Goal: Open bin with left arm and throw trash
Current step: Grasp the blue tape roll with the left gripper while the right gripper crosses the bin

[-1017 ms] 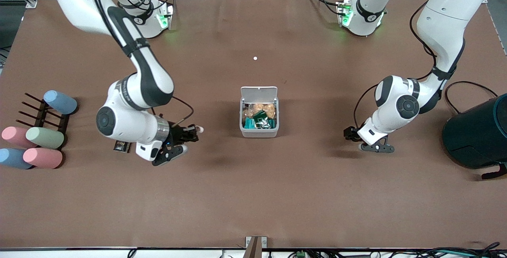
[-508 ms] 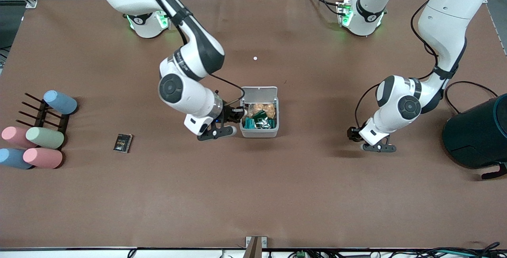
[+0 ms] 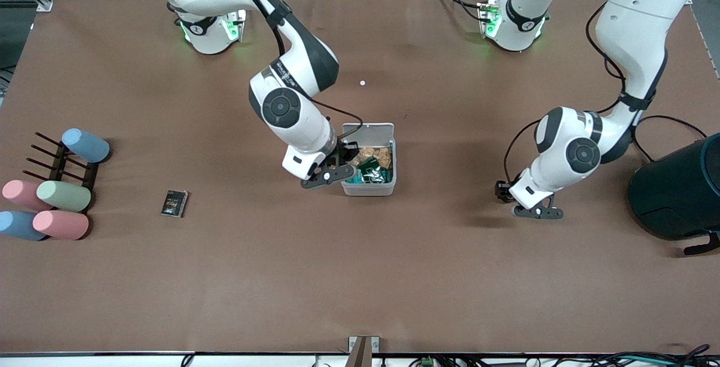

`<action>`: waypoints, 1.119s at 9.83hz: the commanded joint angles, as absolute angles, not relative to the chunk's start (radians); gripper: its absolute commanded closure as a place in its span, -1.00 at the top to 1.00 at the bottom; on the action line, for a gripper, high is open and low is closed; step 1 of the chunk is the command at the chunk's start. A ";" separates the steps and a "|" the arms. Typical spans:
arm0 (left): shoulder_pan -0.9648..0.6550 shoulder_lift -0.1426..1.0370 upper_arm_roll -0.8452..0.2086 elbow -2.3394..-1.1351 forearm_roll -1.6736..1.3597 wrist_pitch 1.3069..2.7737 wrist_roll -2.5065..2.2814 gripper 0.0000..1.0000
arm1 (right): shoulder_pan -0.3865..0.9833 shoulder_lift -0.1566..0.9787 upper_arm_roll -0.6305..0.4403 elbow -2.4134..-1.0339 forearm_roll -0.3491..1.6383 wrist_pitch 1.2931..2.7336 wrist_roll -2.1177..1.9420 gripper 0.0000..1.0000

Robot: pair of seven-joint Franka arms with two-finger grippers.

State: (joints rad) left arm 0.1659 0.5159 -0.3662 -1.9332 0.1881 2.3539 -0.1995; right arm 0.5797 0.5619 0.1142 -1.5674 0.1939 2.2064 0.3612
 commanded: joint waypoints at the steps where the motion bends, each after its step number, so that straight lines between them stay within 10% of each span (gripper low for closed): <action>1: 0.149 0.495 -0.409 -1.766 0.192 2.127 -0.225 -0.88 | 0.606 0.574 0.106 -1.571 0.169 2.209 0.402 -0.98; 4: 0.074 0.546 -0.411 -1.662 0.187 2.063 -0.354 -0.88 | 0.614 0.589 0.106 -1.574 0.161 2.207 0.403 -0.91; 7: 0.040 0.575 -0.411 -1.628 0.187 2.063 -0.422 -0.88 | 0.609 0.591 0.106 -1.571 0.170 2.201 0.429 0.02; 11: 0.038 0.577 -0.411 -1.626 0.187 2.063 -0.425 -0.88 | 0.588 0.588 0.106 -1.554 0.166 2.194 0.499 0.47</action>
